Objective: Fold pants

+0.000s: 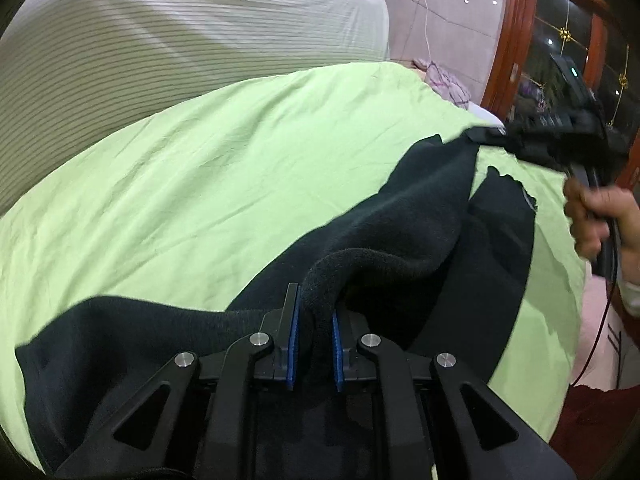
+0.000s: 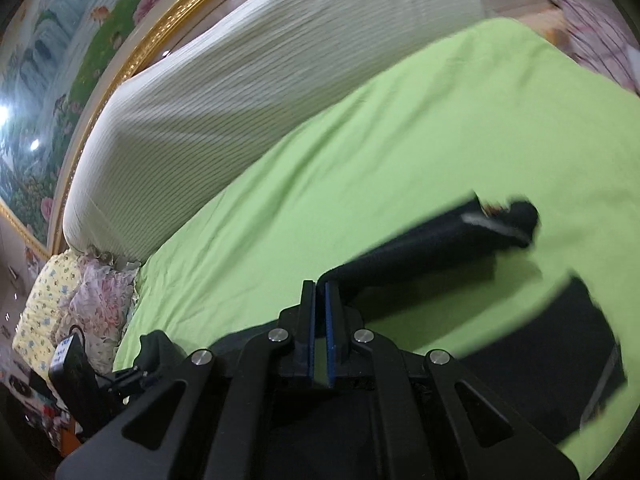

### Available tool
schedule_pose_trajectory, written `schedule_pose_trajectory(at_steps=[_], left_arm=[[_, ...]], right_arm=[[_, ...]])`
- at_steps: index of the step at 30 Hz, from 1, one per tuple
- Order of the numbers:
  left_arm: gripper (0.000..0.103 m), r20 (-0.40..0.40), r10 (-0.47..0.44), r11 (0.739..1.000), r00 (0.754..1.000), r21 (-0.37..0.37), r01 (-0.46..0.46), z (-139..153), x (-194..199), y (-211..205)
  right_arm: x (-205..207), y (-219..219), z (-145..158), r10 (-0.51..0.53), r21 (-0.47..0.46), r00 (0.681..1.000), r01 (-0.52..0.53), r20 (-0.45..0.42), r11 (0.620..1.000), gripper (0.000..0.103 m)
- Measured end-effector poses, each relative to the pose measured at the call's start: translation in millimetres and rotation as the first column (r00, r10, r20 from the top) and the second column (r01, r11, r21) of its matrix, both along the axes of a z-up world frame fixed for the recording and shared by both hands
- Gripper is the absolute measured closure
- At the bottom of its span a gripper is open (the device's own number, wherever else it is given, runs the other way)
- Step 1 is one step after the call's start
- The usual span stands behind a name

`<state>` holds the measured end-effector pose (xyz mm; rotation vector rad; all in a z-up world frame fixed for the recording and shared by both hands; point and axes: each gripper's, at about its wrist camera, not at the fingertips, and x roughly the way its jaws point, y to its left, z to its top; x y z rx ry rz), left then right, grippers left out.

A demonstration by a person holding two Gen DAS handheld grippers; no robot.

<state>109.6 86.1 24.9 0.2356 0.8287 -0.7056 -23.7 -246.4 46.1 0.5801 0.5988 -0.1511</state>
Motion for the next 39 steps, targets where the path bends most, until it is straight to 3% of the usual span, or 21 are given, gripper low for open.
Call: schedule_pose_trajectory(at_steps=[6,11,17,19,25,26,27,28,30,39], left_arm=[[0.091,-0.005,-0.006,1.000,1.000,-0.022,0.005,-0.2,-31.8,1.9],[0.091,-0.030,0.004,1.000,1.000,-0.010,-0.004,-11.1,-55.4,-1.3],[0.091,-0.046,0.015,1.000,0.999,0.000,-0.015,-19.8,-73.4,-10.6],[0.091,-0.059,0.024,1.000,0.998,0.011,-0.023,-25.5,-74.5,-11.4],[0.082,-0.069,0.058,0.998,0.996,0.024,-0.057,-25.0,-79.9,-14.1],[0.075,-0.061,0.056,0.998,0.997,0.027,-0.055,-21.9,-82.5,-15.2],[0.066,-0.058,0.052,0.998,0.997,0.026,-0.051,-18.6,-85.2,-16.2],[0.064,-0.058,0.037,0.999,0.998,0.015,-0.036,-14.9,-88.8,-17.9],[0.058,-0.035,0.016,1.000,0.999,0.014,-0.016,-8.7,-94.8,-24.3],[0.056,0.034,-0.154,0.975,0.987,0.167,0.147,-16.1,-116.3,-64.7]], right_arm=[[-56.9,-0.9,-13.7,-0.035,-0.017,0.999,0.035,-0.006,0.999,0.098],[-80.1,-5.2,-43.4,-0.056,0.005,0.997,0.057,-0.056,0.998,0.098],[-92.5,-7.4,-53.7,-0.060,-0.002,0.996,0.060,-0.065,0.998,0.099],[-92.2,-14.9,-57.5,-0.066,0.048,0.996,0.069,-0.054,0.996,0.096],[-90.1,-39.6,-58.5,-0.122,0.138,0.992,0.125,-0.035,0.983,0.094],[-89.0,-42.4,-56.7,-0.129,0.134,0.991,0.133,-0.037,0.982,0.093],[-89.6,-44.1,-55.9,-0.136,0.137,0.990,0.139,-0.034,0.981,0.085],[-90.8,-45.6,-55.7,-0.139,0.144,0.990,0.142,-0.027,0.979,0.065],[-92.5,-49.5,-53.5,-0.151,0.157,0.989,0.149,0.003,0.976,0.038],[-83.1,-68.8,-54.0,-0.162,0.177,0.987,0.157,0.015,0.972,0.038]])
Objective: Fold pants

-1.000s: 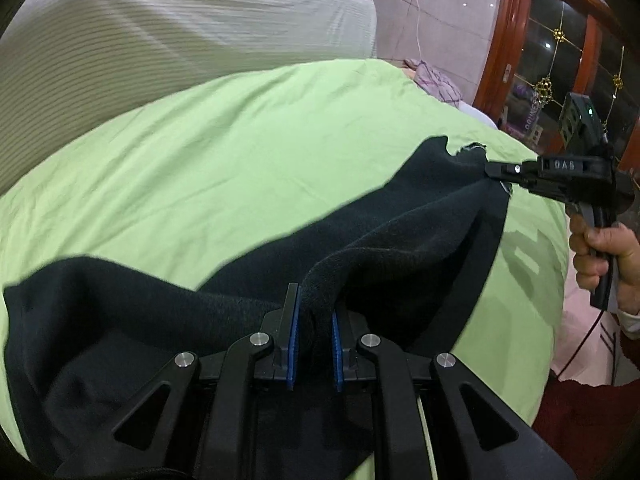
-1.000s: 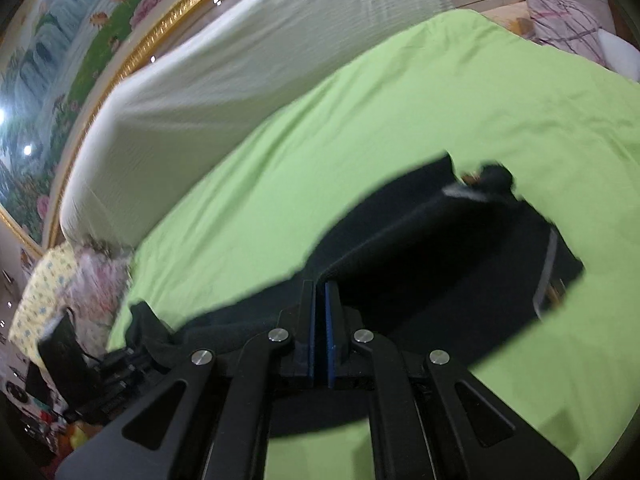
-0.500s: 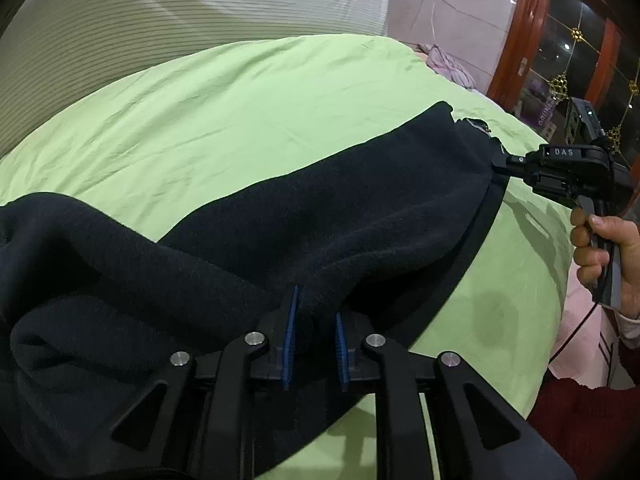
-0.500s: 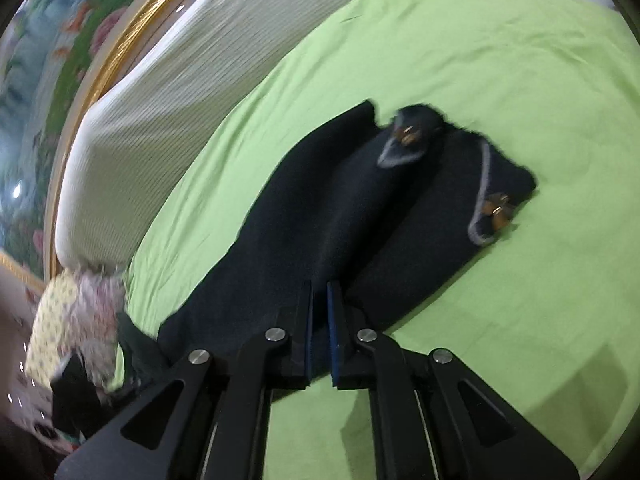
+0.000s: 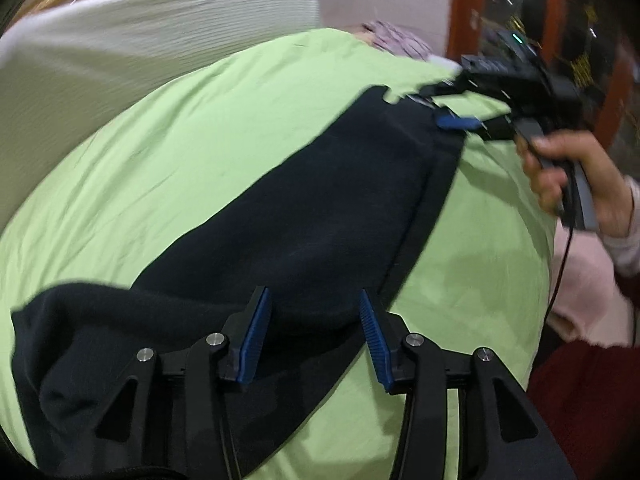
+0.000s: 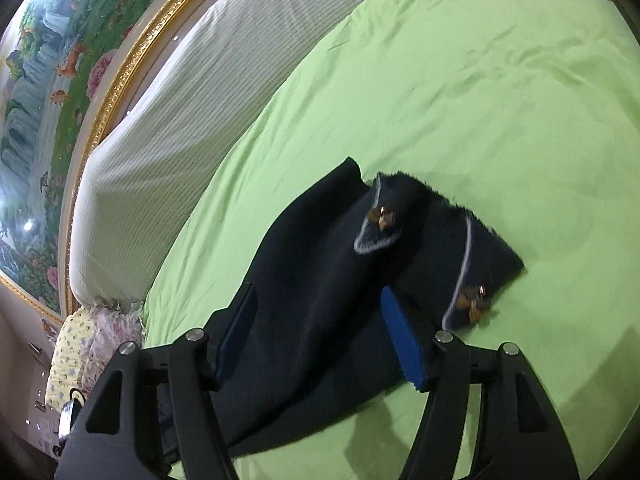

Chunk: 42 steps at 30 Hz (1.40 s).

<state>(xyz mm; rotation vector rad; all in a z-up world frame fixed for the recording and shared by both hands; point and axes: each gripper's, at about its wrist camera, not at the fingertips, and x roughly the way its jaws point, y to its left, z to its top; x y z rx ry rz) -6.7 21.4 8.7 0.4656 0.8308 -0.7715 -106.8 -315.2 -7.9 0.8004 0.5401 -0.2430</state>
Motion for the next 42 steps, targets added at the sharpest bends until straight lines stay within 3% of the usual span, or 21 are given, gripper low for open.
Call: schedule_pose_trajectory(at_steps=[2,5,7,8,10,11,13,15,17,22,27,30,32,35,37,40,42], left_arm=[[0.056,0.037,-0.038,0.999,0.999,0.032,0.037,1.5,-8.3,-5.5],[0.052,0.093,-0.094,0.994,0.991,0.066,0.088,7.6,-15.2,-10.7],[0.050,0.129,-0.148,0.985,0.980,0.108,0.135,7.6,-16.6,-16.0],[0.049,0.130,-0.186,0.976,0.974,0.141,0.168,3.0,-17.2,-17.9],[0.049,0.094,-0.223,0.962,0.970,0.182,0.203,-8.5,-9.8,-18.3],[0.049,0.071,-0.233,0.955,0.970,0.205,0.215,-16.2,-6.7,-18.1],[0.060,0.044,-0.240,0.944,0.970,0.243,0.222,-29.3,-1.6,-16.6],[0.086,0.030,-0.233,0.938,0.972,0.272,0.216,-36.8,2.9,-15.4],[0.091,0.043,-0.228,0.940,0.973,0.272,0.209,-36.6,3.1,-13.3],[0.094,0.086,-0.190,0.959,0.978,0.228,0.166,-23.4,-3.3,-10.7],[0.094,0.052,-0.155,0.967,0.987,0.210,0.141,-30.5,-3.5,-14.2],[0.087,0.006,-0.093,0.975,0.996,0.204,0.089,-36.2,2.5,-13.9],[0.083,-0.020,-0.050,0.984,0.999,0.170,0.052,-29.7,5.8,-10.4],[0.070,-0.035,0.032,0.995,0.999,0.091,-0.029,-10.5,8.5,5.0],[0.062,-0.049,0.097,0.995,0.994,0.038,-0.095,1.0,11.6,21.2],[0.052,-0.081,0.221,0.975,0.972,-0.013,-0.223,13.0,22.9,51.3],[0.045,-0.113,0.314,0.948,0.943,-0.017,-0.318,16.7,32.0,71.4]], right_arm=[[4.6,-4.1,-0.9,0.004,0.014,1.000,-0.004,0.004,1.000,0.040],[7.0,-11.3,-6.1,0.004,0.024,1.000,-0.004,-0.006,1.000,0.054],[10.4,-12.8,-10.8,0.001,0.027,1.000,0.000,-0.022,1.000,0.069],[9.8,-15.0,-12.6,-0.005,0.027,1.000,0.005,-0.027,1.000,0.073],[7.0,-16.7,-14.2,-0.016,0.024,0.999,0.016,-0.031,1.000,0.094],[4.4,-16.1,-13.3,-0.019,0.019,0.999,0.019,-0.026,1.000,0.096],[0.9,-13.8,-8.7,-0.020,-0.004,1.000,0.020,-0.019,1.000,0.096],[-5.0,-9.2,-1.2,-0.019,-0.034,1.000,0.019,-0.006,0.999,0.097],[-11.2,-7.6,6.2,-0.022,-0.046,1.000,0.023,0.012,0.999,0.097],[-38.0,-2.3,19.6,-0.040,-0.075,0.999,0.042,0.033,0.996,0.097],[-41.9,-7.9,-9.4,-0.049,-0.049,0.997,0.046,-0.061,0.998,0.097],[-42.2,-13.4,-20.2,-0.055,0.008,0.996,0.055,-0.065,0.998,0.096],[-45.4,-11.3,-13.2,-0.066,-0.009,0.996,0.065,-0.063,0.998,0.091],[-57.4,-4.3,3.5,-0.097,-0.104,0.994,0.092,-0.049,0.990,0.071],[-69.9,2.8,15.9,-0.131,-0.179,0.991,0.126,-0.015,0.976,0.050],[-73.2,15.2,26.9,-0.092,-0.227,0.995,0.096,0.026,0.969,0.050],[-59.1,30.1,31.2,0.015,-0.233,1.000,-0.008,0.026,0.972,0.050]])
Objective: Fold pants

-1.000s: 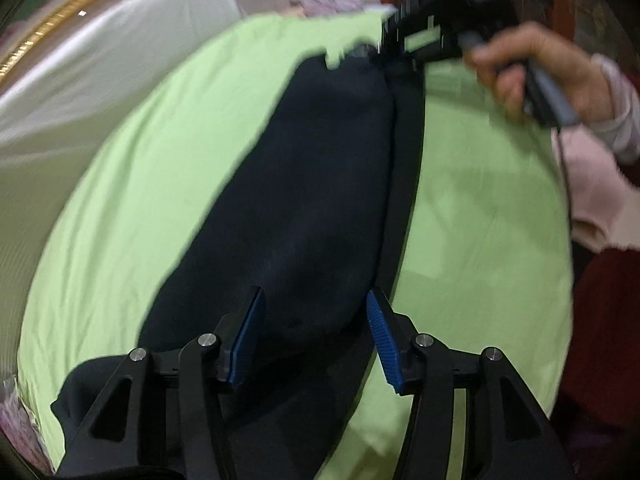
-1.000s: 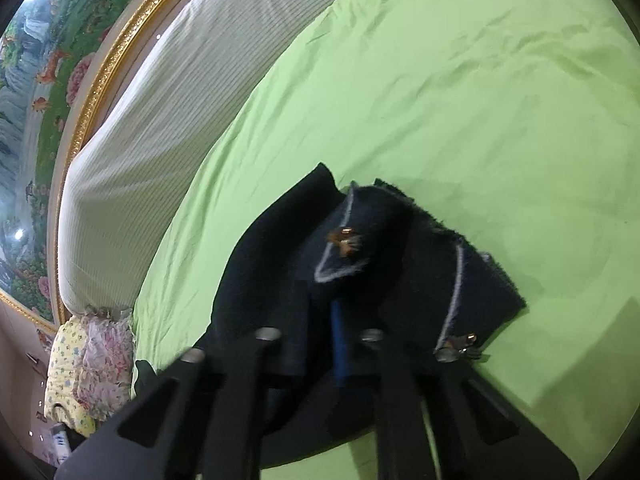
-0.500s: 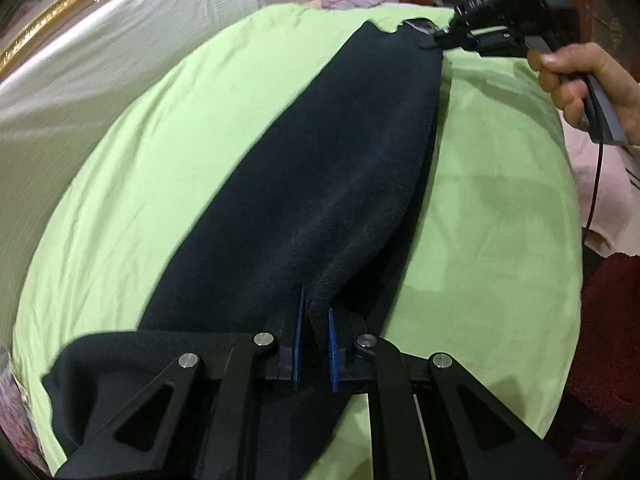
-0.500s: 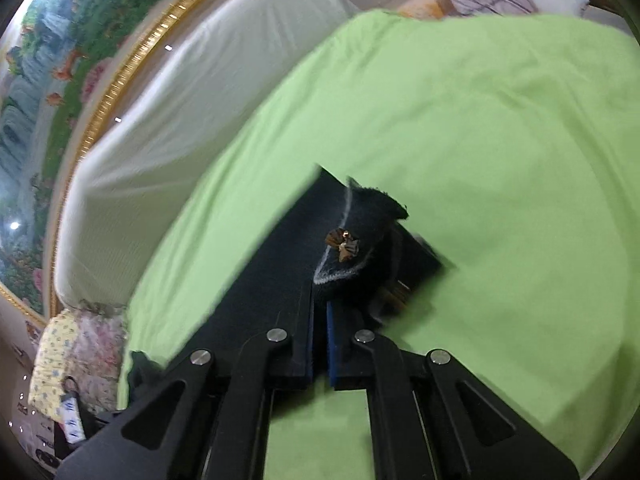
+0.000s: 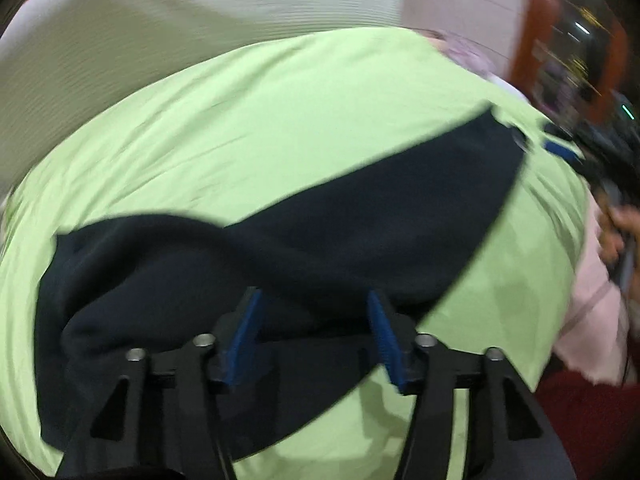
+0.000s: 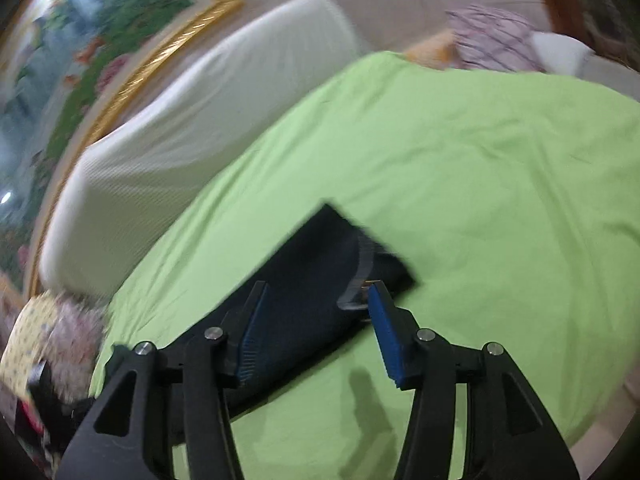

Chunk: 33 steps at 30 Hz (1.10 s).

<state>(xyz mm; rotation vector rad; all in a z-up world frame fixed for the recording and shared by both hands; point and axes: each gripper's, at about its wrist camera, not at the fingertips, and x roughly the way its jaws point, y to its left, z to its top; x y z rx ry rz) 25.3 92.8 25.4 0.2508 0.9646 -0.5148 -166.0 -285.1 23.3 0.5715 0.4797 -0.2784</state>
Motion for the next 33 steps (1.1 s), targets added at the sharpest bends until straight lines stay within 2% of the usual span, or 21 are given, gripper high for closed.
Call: schedule_pose_trajectory(at_steps=[3,4,6,7,8,10,13,14,15,17,19,23,28,29,30,33], left_arm=[[0.042,-0.107,0.126,0.989,0.986,-0.065,-0.133,3.0,32.0,27.3],[0.041,-0.164,0.189,0.975,0.968,-0.089,-0.205,4.8,44.8,40.9],[0.038,-0.230,0.251,0.951,0.940,-0.122,-0.283,7.3,61.8,56.0],[0.038,-0.259,0.290,0.935,0.921,-0.130,-0.331,9.8,72.1,63.1],[0.034,-0.279,0.319,0.923,0.906,-0.126,-0.364,11.4,79.6,67.5],[0.030,-0.332,0.372,0.899,0.867,-0.101,-0.425,13.3,102.4,68.0],[0.029,-0.417,0.451,0.852,0.789,-0.060,-0.519,9.8,137.3,71.1],[0.029,-0.445,0.473,0.837,0.760,-0.042,-0.545,6.9,150.7,69.9],[0.029,-0.474,0.506,0.815,0.721,-0.013,-0.580,2.9,165.7,68.8],[0.029,-0.511,0.550,0.787,0.660,0.052,-0.615,-3.9,188.4,75.1],[0.029,-0.499,0.590,0.771,0.634,0.116,-0.627,-7.0,209.0,67.3],[0.029,-0.447,0.634,0.770,0.631,0.288,-0.569,-22.8,236.9,45.2],[0.032,-0.432,0.649,0.760,0.626,0.378,-0.528,-46.6,241.2,33.0],[0.039,-0.430,0.651,0.759,0.626,0.391,-0.521,-50.8,240.4,32.7],[0.053,-0.427,0.650,0.759,0.628,0.397,-0.515,-54.3,241.2,35.5],[0.079,-0.403,0.628,0.777,0.666,0.383,-0.500,-56.7,230.5,39.0]], right_arm=[[24.7,20.9,0.2,0.141,0.017,0.990,-0.141,-0.004,0.990,0.050],[34.3,30.1,-0.3,0.188,0.020,0.982,-0.188,-0.006,0.982,0.050],[57.4,50.8,-1.6,0.286,0.021,0.958,-0.286,-0.019,0.958,0.050],[68.1,60.1,-2.5,0.333,0.024,0.943,-0.332,-0.027,0.943,0.050],[84.6,74.7,-4.7,0.404,0.028,0.913,-0.403,-0.053,0.915,0.050],[102.3,97.4,-9.8,0.490,0.027,0.867,-0.489,-0.097,0.872,0.050],[129.7,136.1,-19.9,0.603,0.014,0.781,-0.610,-0.161,0.793,0.046],[130.7,143.2,-25.0,0.615,0.010,0.770,-0.623,-0.173,0.782,0.043],[139.4,153.4,-28.5,0.630,0.006,0.753,-0.641,-0.190,0.768,0.039],[150.7,165.5,-34.8,0.667,0.014,0.717,-0.679,-0.203,0.734,0.038],[158.5,174.9,-36.5,0.687,0.019,0.694,-0.700,-0.214,0.713,0.037],[173.4,188.2,-50.5,0.726,0.030,0.641,-0.744,-0.248,0.668,0.035],[186.3,208.4,-60.6,0.764,0.051,0.581,-0.786,-0.280,0.616,0.035],[189.4,215.6,-61.4,0.766,0.050,0.572,-0.791,-0.291,0.610,0.035],[191.0,222.0,-63.1,0.773,0.050,0.559,-0.800,-0.300,0.598,0.035],[192.4,234.3,-66.8,0.788,0.032,0.532,-0.822,-0.311,0.568,0.035]])
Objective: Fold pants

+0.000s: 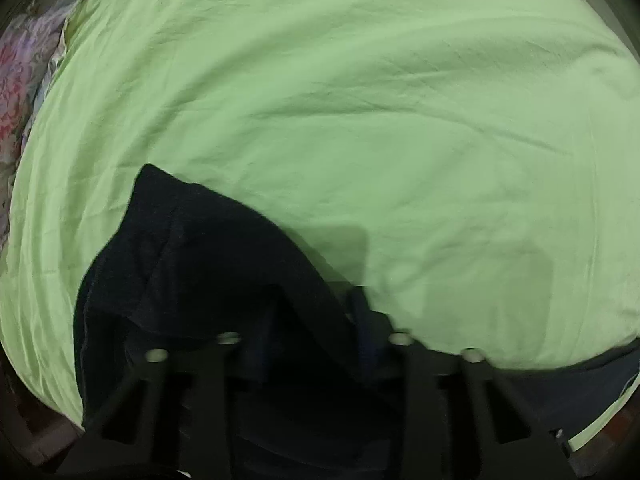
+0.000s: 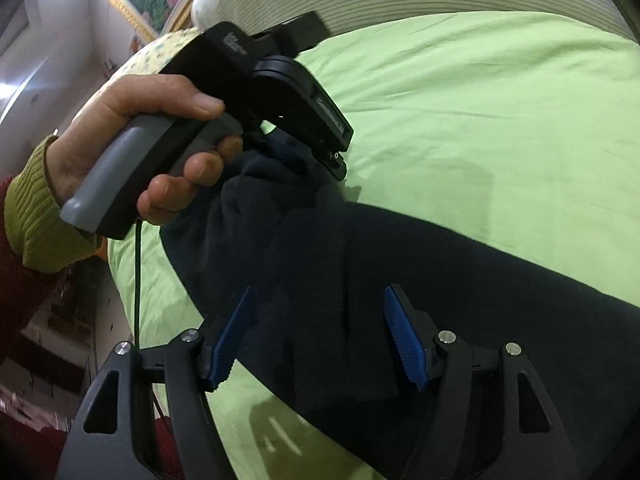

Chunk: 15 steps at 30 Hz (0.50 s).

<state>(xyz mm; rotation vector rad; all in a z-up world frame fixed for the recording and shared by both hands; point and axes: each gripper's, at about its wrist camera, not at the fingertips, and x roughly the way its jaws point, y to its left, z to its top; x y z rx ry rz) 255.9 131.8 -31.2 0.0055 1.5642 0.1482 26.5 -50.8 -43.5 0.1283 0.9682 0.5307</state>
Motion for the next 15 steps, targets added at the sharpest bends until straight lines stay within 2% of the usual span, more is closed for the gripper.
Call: schedule_pose_trajectory(at_steps=[2,3,4,5,6,8,10,12,15], left_arm=[[0.089,0.037,-0.017,1.000,0.999,-0.023,0.018,5.8,-9.5,6.4],[0.094,0.055,-0.013,0.998,0.998,-0.054,0.016,9.6,-14.4,10.3],[0.095,0.083,0.006,0.994,0.997,-0.110,0.003,15.4,-22.1,17.7],[0.096,0.123,0.044,0.983,0.991,-0.185,-0.021,23.4,-32.6,27.5],[0.097,0.146,0.066,0.975,0.987,-0.219,-0.033,28.4,-39.7,33.2],[0.097,0.226,0.123,0.948,0.966,-0.315,-0.047,43.9,-64.0,48.3],[0.098,0.269,0.175,0.925,0.947,-0.375,-0.064,52.7,-87.8,62.4],[0.097,0.294,0.245,0.882,0.924,-0.464,-0.086,58.6,-115.4,79.4],[0.098,0.329,0.361,0.814,0.873,-0.568,-0.123,63.7,-169.0,101.0]], right_arm=[[2.0,8.0,-4.3,0.014,-0.030,1.000,-0.013,0.008,0.999,0.049],[3.0,10.0,-6.7,0.016,-0.042,1.000,-0.016,0.001,0.999,0.071],[3.7,10.4,-8.9,0.012,-0.044,1.000,-0.012,-0.005,0.999,0.086],[2.7,7.6,-8.3,0.006,-0.032,1.000,-0.006,-0.001,0.999,0.091],[0.3,4.7,-4.9,0.002,-0.018,1.000,-0.002,0.017,1.000,0.094],[-3.6,2.8,2.4,-0.001,-0.003,0.999,0.001,0.046,1.000,0.095],[-7.9,3.7,10.0,0.006,-0.001,0.998,-0.006,0.070,1.000,0.096],[-12.7,6.1,15.2,0.022,-0.014,0.996,-0.021,0.088,1.000,0.096],[-21.9,12.2,18.0,0.066,-0.039,0.992,-0.063,0.103,0.997,0.096]])
